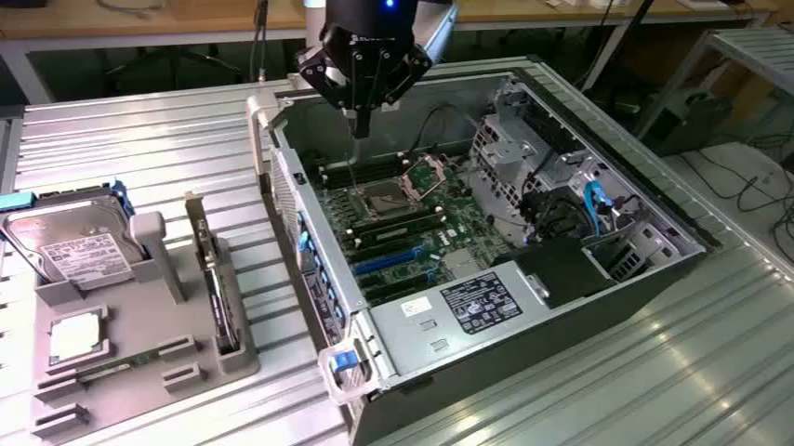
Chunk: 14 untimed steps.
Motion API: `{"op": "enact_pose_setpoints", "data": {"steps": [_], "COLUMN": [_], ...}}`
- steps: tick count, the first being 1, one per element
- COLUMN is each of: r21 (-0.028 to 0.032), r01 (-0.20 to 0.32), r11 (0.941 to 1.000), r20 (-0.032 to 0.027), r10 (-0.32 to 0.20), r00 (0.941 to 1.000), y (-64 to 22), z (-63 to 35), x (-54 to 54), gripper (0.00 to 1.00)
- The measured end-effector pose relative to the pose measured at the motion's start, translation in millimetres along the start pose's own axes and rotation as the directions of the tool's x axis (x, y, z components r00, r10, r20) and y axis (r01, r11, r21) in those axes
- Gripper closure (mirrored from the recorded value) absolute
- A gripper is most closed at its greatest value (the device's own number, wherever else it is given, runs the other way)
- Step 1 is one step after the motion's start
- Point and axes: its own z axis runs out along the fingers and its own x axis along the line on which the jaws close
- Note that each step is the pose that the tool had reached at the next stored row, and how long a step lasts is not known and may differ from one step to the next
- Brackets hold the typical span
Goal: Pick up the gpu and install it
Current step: 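Reach for the gpu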
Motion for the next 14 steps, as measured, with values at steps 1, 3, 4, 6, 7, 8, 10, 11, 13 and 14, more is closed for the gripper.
{"op": "enact_pose_setpoints", "data": {"steps": [1,3,4,6,7,8,10,11,13,14], "r21": [-0.0001,-0.0001,0.0000,-0.0001,-0.0001,-0.0001,-0.0001,-0.0001,-0.0001,-0.0001], "r01": [0.000,0.000,0.000,0.000,0.000,0.000,0.000,0.000,0.000,0.000], "r11": [1.0000,1.0000,1.0000,1.0000,1.0000,1.0000,1.0000,1.0000,1.0000,1.0000], "r20": [0.0001,0.0000,0.0000,0.0001,0.0000,0.0001,0.0000,0.0001,0.0000,0.0000], "r10": [0.000,0.000,0.000,0.000,0.000,0.000,0.000,0.000,0.000,0.000], "r00": [1.0000,1.0000,1.0000,1.0000,1.0000,1.0000,1.0000,1.0000,1.0000,1.0000], "y": [-0.2,-0.5,-0.7,-1.1,-1.2,-1.3,-1.5,-1.6,-1.9,-1.9], "z": [0.0,-0.1,-0.2,-0.2,-0.3,-0.3,-0.3,-0.4,-0.4,-0.4], "x": [1.7,5.0,6.0,9.1,10.0,10.8,12.5,13.2,14.6,15.1], "gripper": [0.89,0.89,0.89,0.89,0.89,0.89,0.89,0.89,0.89,0.89]}}
